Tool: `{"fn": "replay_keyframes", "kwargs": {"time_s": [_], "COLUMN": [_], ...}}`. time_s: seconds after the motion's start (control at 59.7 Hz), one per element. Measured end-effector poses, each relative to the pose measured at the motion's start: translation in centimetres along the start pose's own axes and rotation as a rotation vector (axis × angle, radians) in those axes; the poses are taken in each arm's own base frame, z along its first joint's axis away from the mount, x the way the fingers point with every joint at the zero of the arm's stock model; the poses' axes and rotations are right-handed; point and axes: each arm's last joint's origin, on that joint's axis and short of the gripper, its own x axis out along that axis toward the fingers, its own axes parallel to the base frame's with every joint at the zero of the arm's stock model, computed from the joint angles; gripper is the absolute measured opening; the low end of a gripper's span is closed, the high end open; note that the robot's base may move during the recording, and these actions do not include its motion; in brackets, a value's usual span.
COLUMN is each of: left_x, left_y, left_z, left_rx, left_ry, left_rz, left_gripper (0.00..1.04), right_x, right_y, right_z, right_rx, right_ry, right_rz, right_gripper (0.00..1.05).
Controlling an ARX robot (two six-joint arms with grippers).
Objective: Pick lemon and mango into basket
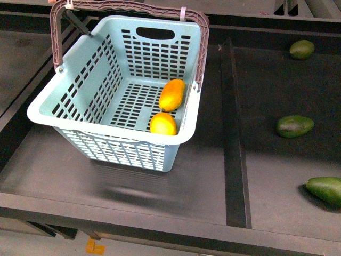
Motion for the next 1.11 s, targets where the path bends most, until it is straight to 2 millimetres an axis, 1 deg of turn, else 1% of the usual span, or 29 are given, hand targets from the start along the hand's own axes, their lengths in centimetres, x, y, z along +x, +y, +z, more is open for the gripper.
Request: {"fn": "replay_keyframes", "kwargs": {"time_s": [0.084, 0.134, 0.201, 0.703, 0.754, 0.77, 0.787, 0.854, 0.871, 0.921, 1.105], "left_x": [-0.2, -0.8, -1.2, -1.2, -1.2, -1.2, -1.2, -1.2, -1.2, -1.2, -1.2], "left_y": [0.0, 0.0, 0.0, 0.0, 0.0, 0.0, 0.0, 0.0, 0.0, 0.0, 0.0], "left_z": [0.0, -0.4, -0.3, -0.3, -0.3, -0.3, -0.3, -0.3, -0.3, -0.3, -0.3], "left_rx": [0.0, 0.0, 0.0, 0.0, 0.0, 0.0, 0.0, 0.0, 0.002, 0.002, 0.002], "left_ry": [0.001, 0.033, 0.011, 0.006, 0.006, 0.006, 0.006, 0.006, 0.006, 0.006, 0.006], "left_rz": [0.0, 0.001, 0.0, 0.0, 0.0, 0.0, 0.0, 0.0, 0.0, 0.0, 0.0], "left_gripper": [0.03, 0.03, 0.03, 0.04, 0.16, 0.69, 0.86, 0.98, 1.0, 0.97, 0.98], "right_x": [0.0, 0.0, 0.0, 0.0, 0.0, 0.0, 0.0, 0.0, 0.0, 0.0, 0.0], "right_y": [0.0, 0.0, 0.0, 0.0, 0.0, 0.0, 0.0, 0.0, 0.0, 0.0, 0.0], "right_z": [0.0, 0.0, 0.0, 0.0, 0.0, 0.0, 0.0, 0.0, 0.0, 0.0, 0.0], "right_rx": [0.0, 0.0, 0.0, 0.0, 0.0, 0.0, 0.0, 0.0, 0.0, 0.0, 0.0], "right_ry": [0.0, 0.0, 0.0, 0.0, 0.0, 0.0, 0.0, 0.0, 0.0, 0.0, 0.0], "right_rz": [0.0, 0.0, 0.0, 0.0, 0.0, 0.0, 0.0, 0.0, 0.0, 0.0, 0.0], "right_gripper": [0.96, 0.96, 0.96, 0.96, 0.96, 0.96, 0.96, 0.96, 0.96, 0.96, 0.96]}}
